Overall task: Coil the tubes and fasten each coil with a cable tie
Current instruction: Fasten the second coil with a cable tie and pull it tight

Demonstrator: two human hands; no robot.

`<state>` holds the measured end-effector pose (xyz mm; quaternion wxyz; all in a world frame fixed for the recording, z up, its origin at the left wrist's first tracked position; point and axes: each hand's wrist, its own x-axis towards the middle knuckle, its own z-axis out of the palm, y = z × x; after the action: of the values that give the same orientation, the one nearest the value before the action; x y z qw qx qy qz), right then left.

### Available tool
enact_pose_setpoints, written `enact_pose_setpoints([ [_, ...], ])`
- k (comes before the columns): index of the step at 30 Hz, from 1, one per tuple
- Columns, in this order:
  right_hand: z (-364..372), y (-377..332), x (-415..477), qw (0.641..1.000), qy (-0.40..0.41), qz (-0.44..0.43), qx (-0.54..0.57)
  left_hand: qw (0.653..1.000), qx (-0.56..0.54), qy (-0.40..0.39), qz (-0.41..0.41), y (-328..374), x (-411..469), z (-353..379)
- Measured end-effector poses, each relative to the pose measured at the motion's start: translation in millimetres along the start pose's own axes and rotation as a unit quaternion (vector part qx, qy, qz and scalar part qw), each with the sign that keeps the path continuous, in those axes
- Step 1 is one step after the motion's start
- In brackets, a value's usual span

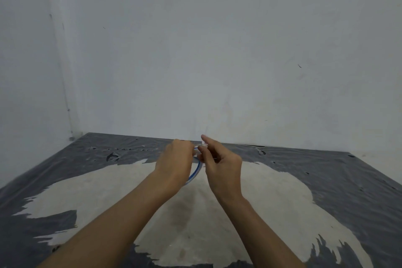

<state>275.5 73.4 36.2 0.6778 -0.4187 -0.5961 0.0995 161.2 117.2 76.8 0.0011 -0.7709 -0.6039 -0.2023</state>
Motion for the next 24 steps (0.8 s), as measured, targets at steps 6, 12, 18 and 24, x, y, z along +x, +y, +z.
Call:
enact_pose_setpoints([
  [6, -4, 13, -8, 0.999, 0.001, 0.027, 0.025, 0.963, -0.267, 0.009, -0.017, -7, -15, -4],
  [12, -6, 18, -8, 0.996, 0.005, 0.057, 0.075, 0.810, -0.569, -0.094, -0.108, -7, -17, -11],
  [18, -6, 21, -9, 0.992, -0.009, 0.075, 0.104, 0.751, -0.638, -0.101, -0.137, -2, -21, -8],
  [24, -12, 20, -10, 0.999, -0.022, 0.026, 0.040, 0.720, -0.662, -0.127, -0.165, 2, -20, -9],
])
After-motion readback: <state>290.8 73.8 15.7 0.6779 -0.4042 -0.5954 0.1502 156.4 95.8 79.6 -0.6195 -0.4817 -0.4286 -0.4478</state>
